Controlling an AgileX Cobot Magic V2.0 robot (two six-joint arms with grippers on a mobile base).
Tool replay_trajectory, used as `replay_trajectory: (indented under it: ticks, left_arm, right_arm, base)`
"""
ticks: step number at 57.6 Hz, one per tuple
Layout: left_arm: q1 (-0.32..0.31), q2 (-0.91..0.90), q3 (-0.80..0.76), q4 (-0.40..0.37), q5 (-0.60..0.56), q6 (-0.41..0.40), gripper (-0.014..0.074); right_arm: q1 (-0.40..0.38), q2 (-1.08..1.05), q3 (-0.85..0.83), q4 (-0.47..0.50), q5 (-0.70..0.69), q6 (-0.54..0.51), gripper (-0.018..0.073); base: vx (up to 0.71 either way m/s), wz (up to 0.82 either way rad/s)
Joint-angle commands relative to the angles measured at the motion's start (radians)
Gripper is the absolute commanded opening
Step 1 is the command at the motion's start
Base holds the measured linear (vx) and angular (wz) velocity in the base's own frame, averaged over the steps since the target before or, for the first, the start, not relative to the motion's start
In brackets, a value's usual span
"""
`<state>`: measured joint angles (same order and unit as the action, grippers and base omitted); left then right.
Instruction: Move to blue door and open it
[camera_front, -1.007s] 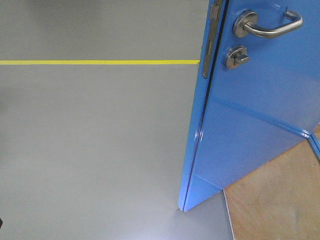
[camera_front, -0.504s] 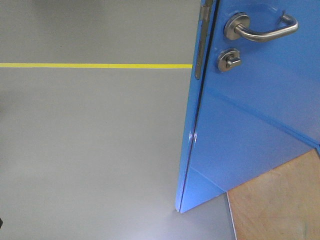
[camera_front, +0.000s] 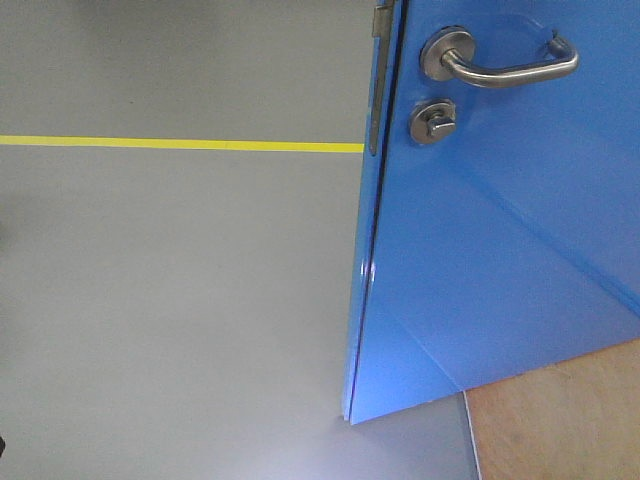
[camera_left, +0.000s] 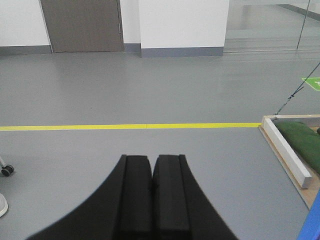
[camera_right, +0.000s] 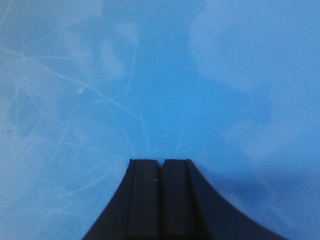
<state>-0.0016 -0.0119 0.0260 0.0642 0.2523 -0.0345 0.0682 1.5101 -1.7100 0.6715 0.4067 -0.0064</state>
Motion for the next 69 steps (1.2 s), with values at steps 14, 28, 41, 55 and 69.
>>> replay_trajectory:
  ticks: [14,28,41,55,69]
  left_arm:
    - [-0.006,-0.012,-0.026,-0.007,-0.083,-0.004,0.0073]
    - [-0.006,-0.012,-0.026,-0.007,-0.083,-0.004,0.0073]
    - [-0.006,-0.012,-0.026,-0.007,-0.083,-0.004,0.0073]
    - [-0.006,-0.012,-0.026,-0.007,-0.083,-0.004,0.0073]
    - [-0.006,-0.012,-0.026,-0.007,-0.083,-0.004,0.0073]
  right_arm:
    - [0.000,-0.019,-0.029,0.007,-0.084,-0.007,0.0012]
    - [0.000,-0.019,-0.029,0.007,-0.084,-0.007,0.0012]
    - [0.000,-0.019,-0.029,0.007,-0.084,-0.007,0.0012]
    - [0.000,-0.019,-0.029,0.007,-0.084,-0.007,0.0012]
    - [0.000,-0.019,-0.029,0.007,-0.084,-0.007,0.0012]
  base:
    - [0.22,0.06]
    - [0.23,0.06]
    - [0.24,0.03]
    - [0.24,0.01]
    - [0.23,-0.01]
